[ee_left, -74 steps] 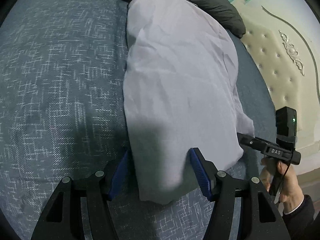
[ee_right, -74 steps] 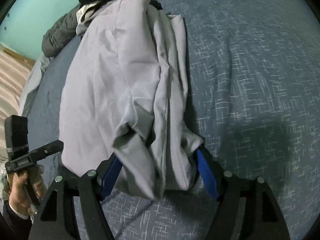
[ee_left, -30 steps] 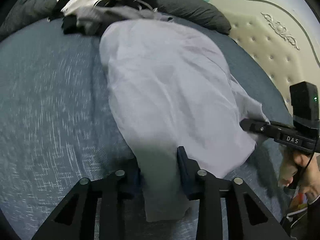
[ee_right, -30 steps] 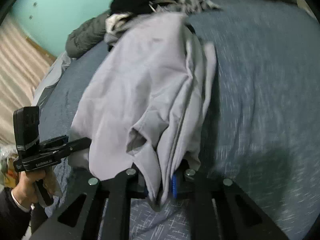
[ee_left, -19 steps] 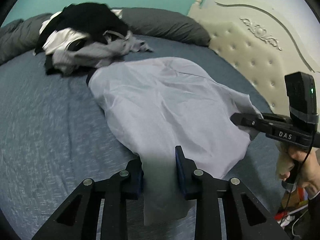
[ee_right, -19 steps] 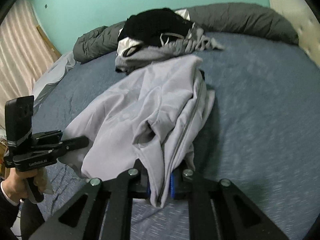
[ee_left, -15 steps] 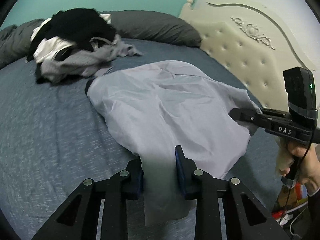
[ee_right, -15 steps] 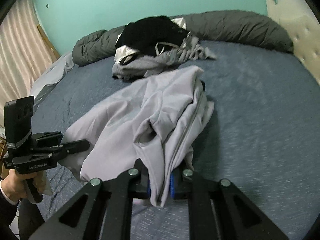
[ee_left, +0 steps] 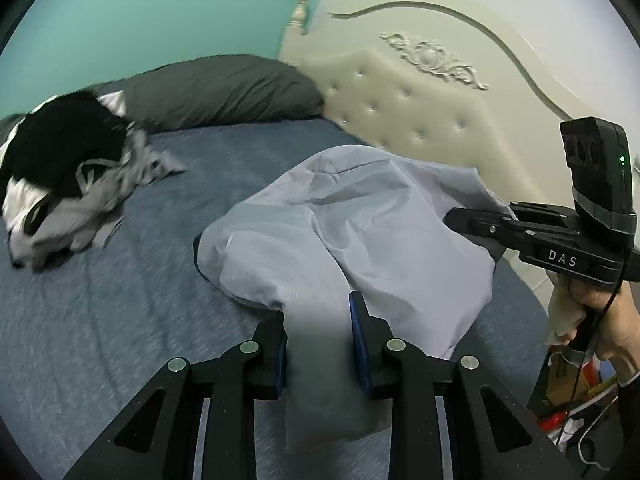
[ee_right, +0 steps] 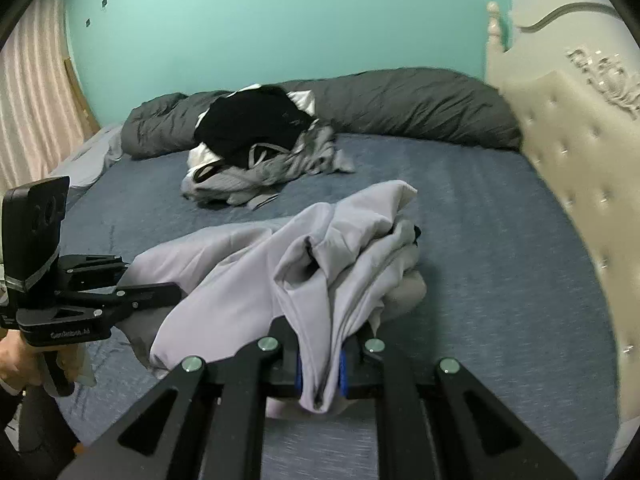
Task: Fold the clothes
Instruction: 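Lift the jacket bundle with both grippers and carry it toward the headboard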
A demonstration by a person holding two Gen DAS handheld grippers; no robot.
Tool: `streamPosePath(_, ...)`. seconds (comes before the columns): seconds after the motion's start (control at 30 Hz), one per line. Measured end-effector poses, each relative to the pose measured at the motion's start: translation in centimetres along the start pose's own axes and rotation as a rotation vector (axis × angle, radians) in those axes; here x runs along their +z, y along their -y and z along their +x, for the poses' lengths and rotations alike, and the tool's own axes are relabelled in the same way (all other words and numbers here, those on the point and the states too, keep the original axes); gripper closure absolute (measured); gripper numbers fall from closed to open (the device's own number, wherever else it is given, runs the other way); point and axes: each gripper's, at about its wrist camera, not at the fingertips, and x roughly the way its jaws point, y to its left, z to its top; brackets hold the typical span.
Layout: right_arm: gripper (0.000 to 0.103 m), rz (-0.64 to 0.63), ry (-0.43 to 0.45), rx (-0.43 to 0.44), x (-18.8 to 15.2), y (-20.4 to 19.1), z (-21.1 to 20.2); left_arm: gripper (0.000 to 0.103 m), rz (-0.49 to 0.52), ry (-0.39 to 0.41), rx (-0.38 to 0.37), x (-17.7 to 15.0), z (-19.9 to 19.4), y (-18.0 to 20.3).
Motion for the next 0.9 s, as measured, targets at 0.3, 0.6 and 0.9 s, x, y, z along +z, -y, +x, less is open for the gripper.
streamPosePath(0.3, 0.092, 0.023, 0.036, -0.073, 0.6, 7.4, -4.9, 0.075, 0.047, 0.002, -0.058, 4.2, 4.5, 6.3)
streamPosePath(0.6, 0.092, 0.054, 0.064, -0.13, 1.1, 13.7, -7.9, 0.075, 0.084, 0.037, -0.092, 9.1, 7.4, 11.4)
streamPosePath(0.9, 0.092, 0.007, 0.12, -0.189, 3.1, 19.2, -10.6, 0.075, 0.046, 0.055, -0.102, 7.5, 12.5, 15.4)
